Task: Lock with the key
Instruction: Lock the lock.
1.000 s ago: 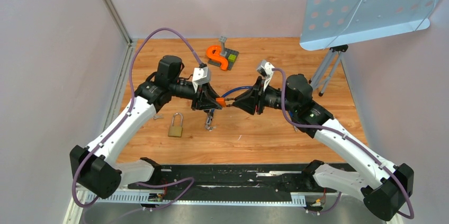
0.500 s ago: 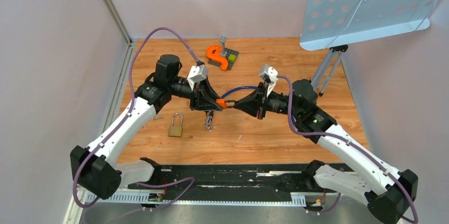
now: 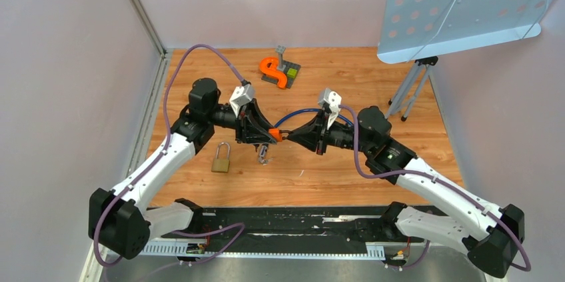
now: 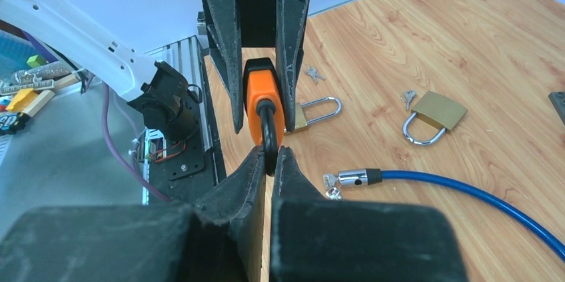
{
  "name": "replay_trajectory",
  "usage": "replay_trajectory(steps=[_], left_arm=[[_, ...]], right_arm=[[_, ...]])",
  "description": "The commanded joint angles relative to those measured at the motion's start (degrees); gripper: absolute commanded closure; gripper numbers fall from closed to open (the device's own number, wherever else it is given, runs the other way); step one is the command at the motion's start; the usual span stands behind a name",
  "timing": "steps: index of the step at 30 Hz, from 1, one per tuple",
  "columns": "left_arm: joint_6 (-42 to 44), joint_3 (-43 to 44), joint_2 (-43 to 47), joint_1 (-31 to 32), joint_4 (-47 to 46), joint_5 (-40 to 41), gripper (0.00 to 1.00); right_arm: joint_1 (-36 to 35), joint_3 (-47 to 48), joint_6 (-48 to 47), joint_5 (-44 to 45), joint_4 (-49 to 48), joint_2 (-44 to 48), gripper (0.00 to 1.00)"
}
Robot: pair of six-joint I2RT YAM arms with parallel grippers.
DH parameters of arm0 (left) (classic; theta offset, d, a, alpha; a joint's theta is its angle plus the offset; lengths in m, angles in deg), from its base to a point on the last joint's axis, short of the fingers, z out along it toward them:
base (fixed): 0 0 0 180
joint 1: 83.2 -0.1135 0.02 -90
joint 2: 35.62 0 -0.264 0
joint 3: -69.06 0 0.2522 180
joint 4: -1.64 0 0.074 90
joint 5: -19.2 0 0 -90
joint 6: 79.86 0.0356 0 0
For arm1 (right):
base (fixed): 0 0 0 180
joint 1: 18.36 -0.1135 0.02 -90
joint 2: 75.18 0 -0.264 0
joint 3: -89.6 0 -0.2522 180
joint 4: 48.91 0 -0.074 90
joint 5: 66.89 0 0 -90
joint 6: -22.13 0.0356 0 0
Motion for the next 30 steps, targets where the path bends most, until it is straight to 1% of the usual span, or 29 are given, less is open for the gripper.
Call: replay_trajectory(steps=[1,2,5,12,15,20,23,27,28,29,30], left_arm=[[-9.0,-1.2,1.8,1.1,-16.1,-1.6,1.0],[-11.1,-1.6,1.9,1.1,-19.1,-1.7,1.0],[-13.1,-2.9,2.1,1.2,-22.3,-1.7,1.0],[-12.1,-3.5,3.0,1.3,-23.5,1.2,1.0],[-11.6,-4.2,3.3,1.5,-24.8,1.1,1.0],[-10.4,-4.3,3.6,1.7,-23.3,0.7,1.0],[-8.8,-4.1,4.0,1.7,-20.8,1.9,1.0],[-7.9,-3.7,5.1,1.7,-18.3,7.9,1.0],[-8.0,-3.7,5.3,1.7,-18.3,10.8,1.0],[-8.4,-3.7,5.4,1.7,-18.2,12.2,1.0],[-8.7,-3.7,5.6,1.7,-18.2,15.2,1.0]], right_arm=[[-4.2,1.0,-3.0,3.9,-3.5,-3.5,1.0],[-4.7,1.2,-3.1,4.3,-3.6,-4.2,1.0],[-5.6,1.5,-3.3,4.5,-4.0,-6.4,1.0],[-7.4,1.6,-3.0,2.4,-6.4,-10.4,1.0],[-8.6,1.7,-3.3,0.9,-6.8,-12.4,1.0],[-9.2,1.6,-2.7,-0.3,-7.8,-14.7,1.0],[-9.2,1.8,-1.8,2.4,-7.5,-14.0,1.0],[-8.9,3.2,0.0,11.4,-4.5,-10.5,1.0],[-8.6,3.2,1.0,13.4,-4.2,-9.3,0.98],[-8.1,3.0,1.9,14.8,-4.0,-7.6,0.92],[-7.4,2.6,2.8,15.8,-4.0,-6.3,0.82]])
